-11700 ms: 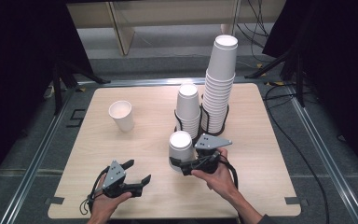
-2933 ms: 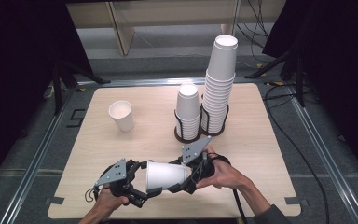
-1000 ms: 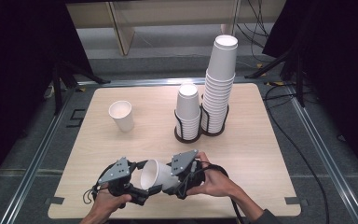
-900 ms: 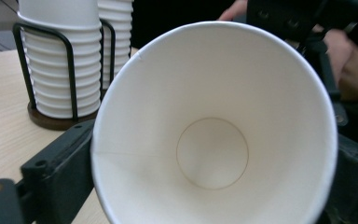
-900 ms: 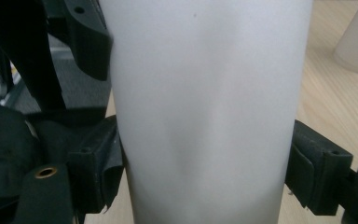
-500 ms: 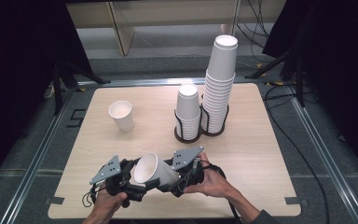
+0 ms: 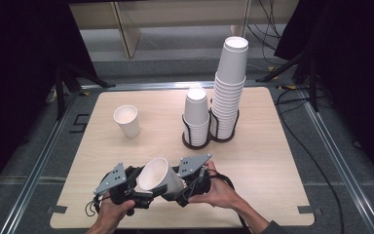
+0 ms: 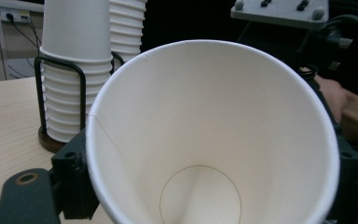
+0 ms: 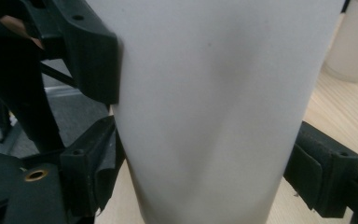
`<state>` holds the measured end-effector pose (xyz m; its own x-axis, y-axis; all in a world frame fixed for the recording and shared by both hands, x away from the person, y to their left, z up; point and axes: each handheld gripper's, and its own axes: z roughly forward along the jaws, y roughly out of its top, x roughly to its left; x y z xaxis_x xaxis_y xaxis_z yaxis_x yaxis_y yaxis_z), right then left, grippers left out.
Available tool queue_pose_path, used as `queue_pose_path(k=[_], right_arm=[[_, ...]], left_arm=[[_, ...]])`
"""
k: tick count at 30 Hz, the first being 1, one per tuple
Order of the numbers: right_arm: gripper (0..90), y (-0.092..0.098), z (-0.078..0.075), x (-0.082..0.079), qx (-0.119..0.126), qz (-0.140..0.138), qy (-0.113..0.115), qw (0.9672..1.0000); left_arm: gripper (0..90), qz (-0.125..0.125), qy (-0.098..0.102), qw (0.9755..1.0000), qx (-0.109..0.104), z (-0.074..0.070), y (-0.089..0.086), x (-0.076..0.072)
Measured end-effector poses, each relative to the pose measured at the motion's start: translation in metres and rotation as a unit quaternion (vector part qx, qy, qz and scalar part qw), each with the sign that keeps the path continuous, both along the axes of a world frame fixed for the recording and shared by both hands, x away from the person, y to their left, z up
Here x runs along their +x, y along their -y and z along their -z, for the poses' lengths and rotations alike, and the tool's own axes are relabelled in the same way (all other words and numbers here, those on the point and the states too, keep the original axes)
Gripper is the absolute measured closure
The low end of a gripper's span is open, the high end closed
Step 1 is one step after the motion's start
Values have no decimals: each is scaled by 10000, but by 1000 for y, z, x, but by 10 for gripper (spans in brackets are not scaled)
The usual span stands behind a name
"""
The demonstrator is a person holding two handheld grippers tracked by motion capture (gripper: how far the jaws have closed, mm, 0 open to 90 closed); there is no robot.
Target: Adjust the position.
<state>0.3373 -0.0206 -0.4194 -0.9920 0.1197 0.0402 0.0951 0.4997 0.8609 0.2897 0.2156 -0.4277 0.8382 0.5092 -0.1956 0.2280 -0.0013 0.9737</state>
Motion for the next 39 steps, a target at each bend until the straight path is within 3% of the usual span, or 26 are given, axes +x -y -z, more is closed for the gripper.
queue_pose_path(k=[4,5,10,16,21,26,29,39], right_arm=[[191,-2,1,-2,-312,139,235,9991],[193,-3,2,-3,-385,153,198,9989],[226,-5,2,-5,-478,161,260,9984],[242,-3,2,-2,-120,56,67,9999],[244,-2,1,-1,177,74,-60,9998],[242,-1,1,0,173,53,101,9998],[235,-2,2,-2,75,124,-39,9999],[176,-3,2,-2,-14,258,-72,9996]], left_arm=[[160,-78,32,9999,117,-1,0,0],[160,-83,50,9999,135,-1,0,-1],[153,-71,117,9997,223,-1,1,-1],[110,-132,90,9998,-115,-2,0,0],[108,-134,121,9996,-201,-1,-1,0],[122,-118,116,9997,-180,-1,0,-1],[139,-90,145,9998,-116,0,-1,0],[161,-148,177,9997,86,1,0,0]])
